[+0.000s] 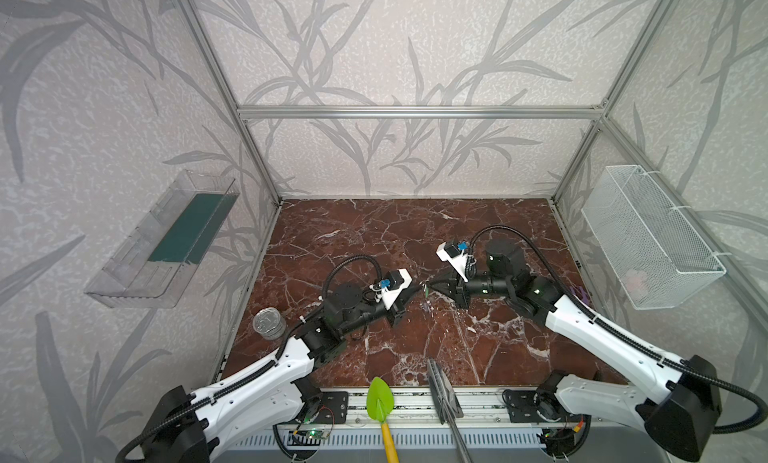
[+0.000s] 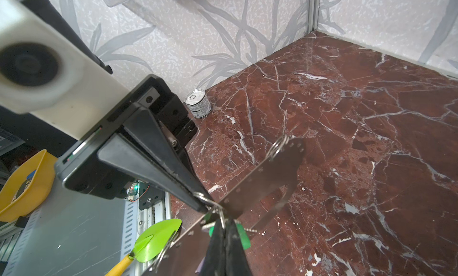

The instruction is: Put the keys on the keyring

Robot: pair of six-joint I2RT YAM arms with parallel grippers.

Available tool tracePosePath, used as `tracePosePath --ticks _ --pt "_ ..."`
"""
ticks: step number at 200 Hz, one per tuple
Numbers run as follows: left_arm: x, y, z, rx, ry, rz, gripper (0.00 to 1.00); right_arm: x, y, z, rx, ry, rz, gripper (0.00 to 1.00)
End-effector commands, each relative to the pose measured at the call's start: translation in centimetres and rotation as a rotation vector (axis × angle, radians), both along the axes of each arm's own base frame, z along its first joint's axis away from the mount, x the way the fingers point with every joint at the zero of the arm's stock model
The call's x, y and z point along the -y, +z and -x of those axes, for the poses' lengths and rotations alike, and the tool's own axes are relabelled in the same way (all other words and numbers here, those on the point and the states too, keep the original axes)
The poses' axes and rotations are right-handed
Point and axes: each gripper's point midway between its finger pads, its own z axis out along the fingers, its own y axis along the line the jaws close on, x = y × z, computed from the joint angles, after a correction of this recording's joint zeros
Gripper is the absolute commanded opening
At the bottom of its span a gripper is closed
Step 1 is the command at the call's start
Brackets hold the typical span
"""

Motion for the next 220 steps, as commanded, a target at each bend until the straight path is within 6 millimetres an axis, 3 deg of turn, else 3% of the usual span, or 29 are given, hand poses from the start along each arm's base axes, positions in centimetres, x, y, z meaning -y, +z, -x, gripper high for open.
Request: tracePosePath --ticks 1,80,187,203,220 --pt "0.1 4.0 1.7 0.129 -0.061 0.107 0.0 0.6 0.4 -1.5 -0.023 -0.084 0.017 0.0" --pt "0.0 4.5 1.7 0.171 -0.057 0.13 0.0 0.8 0.0 -2.3 -0.14 -0.156 0.059 0.0" --pt "-0.3 5.6 0.4 0.241 0.012 0.19 0.0 -0.6 -1.4 0.5 -0.307 0.006 0.053 0.0" --pt "-0.5 5.6 0.2 0.245 0.034 0.215 0.0 -0.4 -1.1 0.5 -0.279 -0.001 0.048 0.18" --pt "-1.2 6.2 -0.1 0.266 0.07 0.272 0.0 0.4 -0.5 -0.1 -0.225 -0.046 0.052 0.29"
